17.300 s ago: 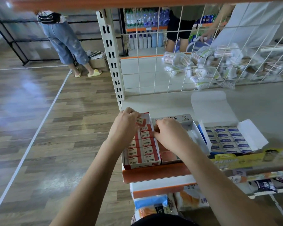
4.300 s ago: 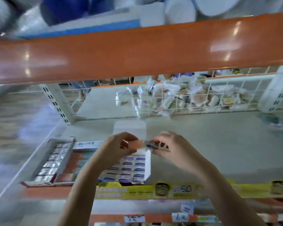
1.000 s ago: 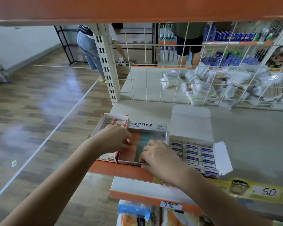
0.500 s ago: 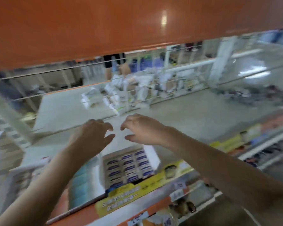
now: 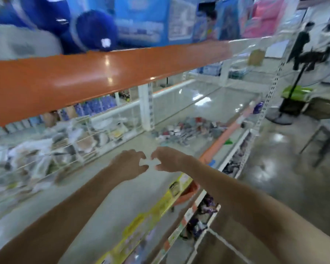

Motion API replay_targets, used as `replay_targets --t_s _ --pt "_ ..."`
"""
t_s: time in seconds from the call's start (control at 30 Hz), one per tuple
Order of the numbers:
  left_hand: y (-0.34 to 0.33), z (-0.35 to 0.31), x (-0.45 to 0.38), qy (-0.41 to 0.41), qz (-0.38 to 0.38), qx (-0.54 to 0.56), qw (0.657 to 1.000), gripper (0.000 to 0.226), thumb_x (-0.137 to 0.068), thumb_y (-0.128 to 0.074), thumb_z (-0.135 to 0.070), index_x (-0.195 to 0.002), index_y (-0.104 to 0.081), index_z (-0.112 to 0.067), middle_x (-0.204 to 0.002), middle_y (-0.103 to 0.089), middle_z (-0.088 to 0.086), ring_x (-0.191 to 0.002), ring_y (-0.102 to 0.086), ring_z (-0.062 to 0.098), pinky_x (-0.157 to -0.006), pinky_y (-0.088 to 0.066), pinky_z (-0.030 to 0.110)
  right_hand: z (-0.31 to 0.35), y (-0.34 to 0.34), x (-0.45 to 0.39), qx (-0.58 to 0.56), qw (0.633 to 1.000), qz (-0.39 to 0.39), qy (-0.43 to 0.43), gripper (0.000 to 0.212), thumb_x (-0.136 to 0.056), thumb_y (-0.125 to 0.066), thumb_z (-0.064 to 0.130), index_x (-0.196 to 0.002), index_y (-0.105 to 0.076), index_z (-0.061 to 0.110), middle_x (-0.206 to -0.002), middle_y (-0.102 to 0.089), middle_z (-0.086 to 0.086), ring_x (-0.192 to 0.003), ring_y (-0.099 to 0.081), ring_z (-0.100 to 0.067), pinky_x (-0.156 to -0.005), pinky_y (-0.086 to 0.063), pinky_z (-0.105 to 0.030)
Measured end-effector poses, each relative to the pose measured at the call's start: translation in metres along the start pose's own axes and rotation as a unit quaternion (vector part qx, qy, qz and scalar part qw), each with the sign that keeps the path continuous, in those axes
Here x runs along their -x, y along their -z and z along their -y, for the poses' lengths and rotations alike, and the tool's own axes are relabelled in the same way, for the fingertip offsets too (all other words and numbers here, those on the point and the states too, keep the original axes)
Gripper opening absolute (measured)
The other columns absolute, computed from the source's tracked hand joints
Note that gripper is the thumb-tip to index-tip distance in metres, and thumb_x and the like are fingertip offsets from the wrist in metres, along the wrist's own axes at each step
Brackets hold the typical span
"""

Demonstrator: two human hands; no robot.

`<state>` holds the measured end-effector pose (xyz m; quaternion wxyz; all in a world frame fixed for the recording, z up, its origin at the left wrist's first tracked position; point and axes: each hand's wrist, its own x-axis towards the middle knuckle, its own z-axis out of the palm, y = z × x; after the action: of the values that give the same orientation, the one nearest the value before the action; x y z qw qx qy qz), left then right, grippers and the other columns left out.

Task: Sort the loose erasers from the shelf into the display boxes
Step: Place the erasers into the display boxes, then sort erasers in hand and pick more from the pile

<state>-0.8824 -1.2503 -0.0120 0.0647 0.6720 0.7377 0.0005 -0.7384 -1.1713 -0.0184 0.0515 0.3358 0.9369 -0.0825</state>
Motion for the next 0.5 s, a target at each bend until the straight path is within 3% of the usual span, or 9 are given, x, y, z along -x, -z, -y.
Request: replay_targets --t_s 0.17,0.3,0.5 --pt "-0.007 -0.062 -0.088 -0.009 0.014 0.059 0.998 0.045 -0.092 -0.050 -0.043 -0.132 -0.048 -0.023 -0.132 -0.051 0.004 -0.120 -0.049 0.021 -0.099 -0.039 0.030 -0.107 -0.007 -0.006 -0.033 0.998 -0.016 -0.049 0.045 -0.092 -0.053 0.023 -0.135 -0.047 0.008 -0.137 -0.046 -0.014 -0.129 -0.041 -0.028 -0.105 -0.032 -0.035" --pt "-0.010 -0.081 -0.142 0.008 -0.012 0.071 0.997 0.045 -0.091 -0.054 -0.036 -0.133 -0.048 -0.020 -0.131 -0.054 0.006 -0.116 -0.053 0.024 -0.091 -0.042 0.029 -0.166 -0.008 -0.016 -0.054 0.995 -0.032 -0.081 0.033 -0.090 -0.050 0.008 -0.121 -0.057 0.001 -0.120 -0.057 -0.017 -0.113 -0.053 -0.030 -0.091 -0.040 -0.032" --pt "-0.021 -0.068 -0.188 0.106 -0.064 0.062 0.990 0.050 -0.084 -0.062 -0.028 -0.132 -0.048 -0.020 -0.128 -0.052 0.009 -0.117 -0.052 0.026 -0.095 -0.045 0.036 -0.219 -0.017 -0.051 0.005 0.996 -0.062 -0.063 0.043 -0.088 -0.047 0.006 -0.131 -0.050 0.012 -0.134 -0.048 -0.010 -0.120 -0.049 -0.025 -0.099 -0.040 -0.039"
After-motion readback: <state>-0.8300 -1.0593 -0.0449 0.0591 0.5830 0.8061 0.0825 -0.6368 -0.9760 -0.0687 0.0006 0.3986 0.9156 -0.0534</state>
